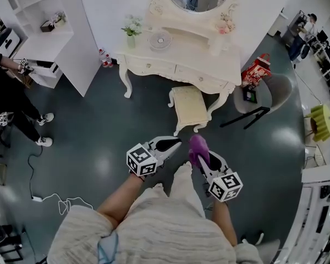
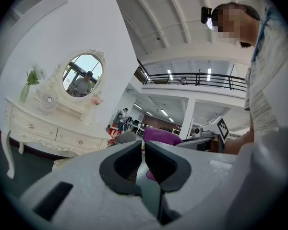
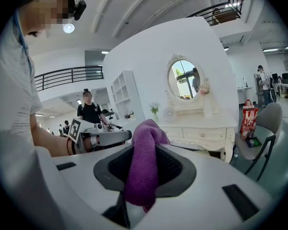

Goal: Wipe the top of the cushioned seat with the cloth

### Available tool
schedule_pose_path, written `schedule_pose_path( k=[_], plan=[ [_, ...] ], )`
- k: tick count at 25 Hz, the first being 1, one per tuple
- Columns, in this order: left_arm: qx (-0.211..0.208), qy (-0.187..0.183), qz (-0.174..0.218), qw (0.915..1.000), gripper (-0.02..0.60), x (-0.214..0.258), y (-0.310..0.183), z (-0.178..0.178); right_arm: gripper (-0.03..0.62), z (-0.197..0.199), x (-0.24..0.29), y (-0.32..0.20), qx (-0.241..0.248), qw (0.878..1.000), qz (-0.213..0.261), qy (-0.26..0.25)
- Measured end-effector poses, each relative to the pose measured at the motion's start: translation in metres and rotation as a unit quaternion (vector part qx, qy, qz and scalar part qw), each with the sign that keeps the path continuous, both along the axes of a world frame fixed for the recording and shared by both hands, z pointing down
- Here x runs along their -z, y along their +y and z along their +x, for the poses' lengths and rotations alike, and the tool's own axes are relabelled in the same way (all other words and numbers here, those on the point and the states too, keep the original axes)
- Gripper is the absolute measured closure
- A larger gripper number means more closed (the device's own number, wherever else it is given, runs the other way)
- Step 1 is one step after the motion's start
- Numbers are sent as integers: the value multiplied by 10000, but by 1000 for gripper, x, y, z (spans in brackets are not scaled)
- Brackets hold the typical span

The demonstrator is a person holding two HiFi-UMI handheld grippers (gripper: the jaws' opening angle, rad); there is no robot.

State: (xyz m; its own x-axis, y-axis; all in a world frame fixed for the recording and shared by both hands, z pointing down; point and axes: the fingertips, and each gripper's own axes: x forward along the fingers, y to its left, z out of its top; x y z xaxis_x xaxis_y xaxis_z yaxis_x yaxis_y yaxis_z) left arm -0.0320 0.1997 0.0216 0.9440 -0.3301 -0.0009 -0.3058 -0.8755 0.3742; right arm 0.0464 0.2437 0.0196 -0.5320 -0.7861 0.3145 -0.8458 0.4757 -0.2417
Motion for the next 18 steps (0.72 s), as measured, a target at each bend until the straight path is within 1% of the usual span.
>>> schedule_pose_path(
  k=[4, 8, 11, 18],
  plan=[
    [-19, -45, 25, 10000, 566, 1, -17, 5, 494, -3, -3, -22, 184, 9998, -30, -23],
    [-18, -72, 25, 10000, 566, 0, -40, 14, 494, 4, -7, -46, 314, 9995, -56, 9],
    [2, -99, -19, 9999, 566, -2, -58, 20, 494, 12, -10, -64, 353, 9993, -102, 5],
    [78, -197, -75, 9997, 566, -9, -105, 50, 494, 41, -15, -115, 515, 9985, -203, -56]
  ],
)
